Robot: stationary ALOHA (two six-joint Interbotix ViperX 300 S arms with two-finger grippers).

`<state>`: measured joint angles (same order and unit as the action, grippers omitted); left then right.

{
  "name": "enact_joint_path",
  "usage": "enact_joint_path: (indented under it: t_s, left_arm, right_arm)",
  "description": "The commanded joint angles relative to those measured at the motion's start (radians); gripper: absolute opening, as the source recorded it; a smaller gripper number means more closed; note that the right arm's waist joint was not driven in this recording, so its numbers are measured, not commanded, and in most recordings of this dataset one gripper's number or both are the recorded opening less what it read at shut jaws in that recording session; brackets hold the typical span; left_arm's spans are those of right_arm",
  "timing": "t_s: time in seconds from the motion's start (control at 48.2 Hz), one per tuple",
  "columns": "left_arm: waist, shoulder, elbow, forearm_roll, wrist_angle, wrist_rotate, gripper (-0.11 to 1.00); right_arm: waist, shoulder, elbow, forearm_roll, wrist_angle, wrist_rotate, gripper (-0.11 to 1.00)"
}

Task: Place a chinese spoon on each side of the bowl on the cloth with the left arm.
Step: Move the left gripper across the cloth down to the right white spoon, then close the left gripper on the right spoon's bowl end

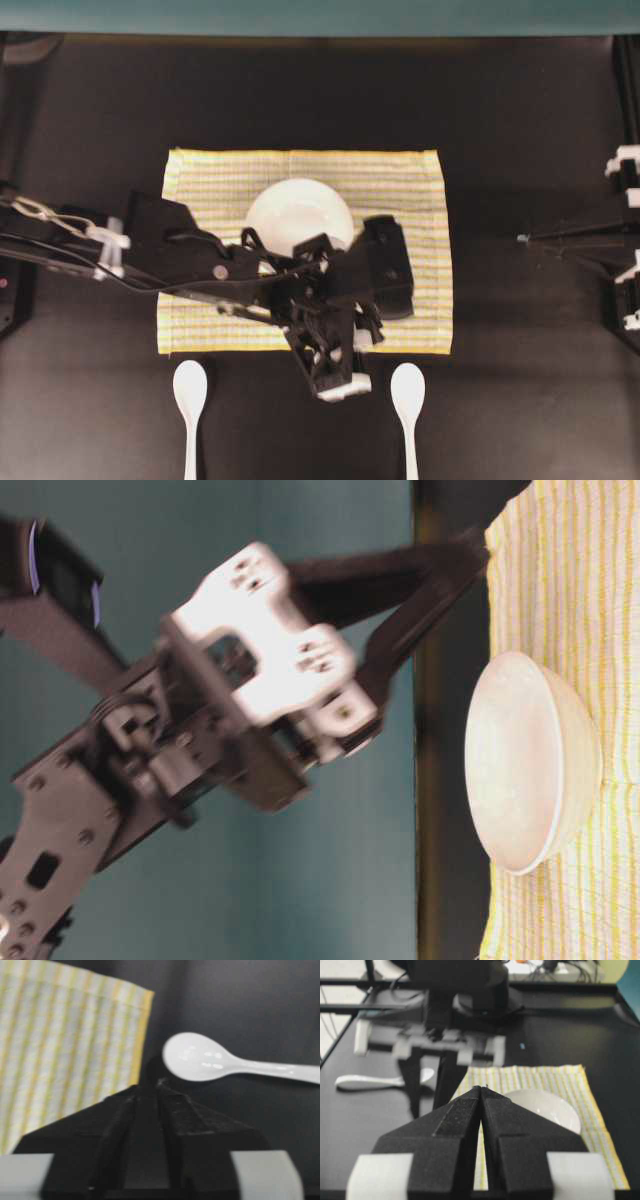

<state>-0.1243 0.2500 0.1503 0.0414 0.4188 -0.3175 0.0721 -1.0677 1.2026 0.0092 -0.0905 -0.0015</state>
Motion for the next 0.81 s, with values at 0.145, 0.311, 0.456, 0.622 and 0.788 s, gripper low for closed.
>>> enact_joint_path:
  t_s: [0.145, 0.311, 0.456, 0.622, 0.788]
  left_arm:
    - [-0.005, 0.072, -0.038, 0.002, -0.089, 0.029, 0.53]
    - [-0.012, 0.138, -0.052, 0.002, -0.101, 0.017, 0.80]
    - [-0.026, 0.201, -0.061, 0.002, -0.138, 0.009, 0.78]
    - [-0.034, 0.219, -0.091, 0.002, -0.149, 0.005, 0.77]
    - [-0.035, 0.229, -0.115, 0.003, -0.155, 0.005, 0.77]
  right_arm:
    - [0.000, -0.008, -0.006, 0.003, -0.003, 0.005, -0.01]
    - [0.000, -0.008, -0.005, 0.003, -0.002, 0.005, -0.01]
    - [0.000, -0.008, -0.005, 0.003, 0.000, 0.005, -0.01]
    - [0.000, -0.008, -0.005, 0.003, 0.006, 0.005, -0.01]
    - [0.000, -0.008, -0.005, 0.002, 0.017, 0.005, -0.01]
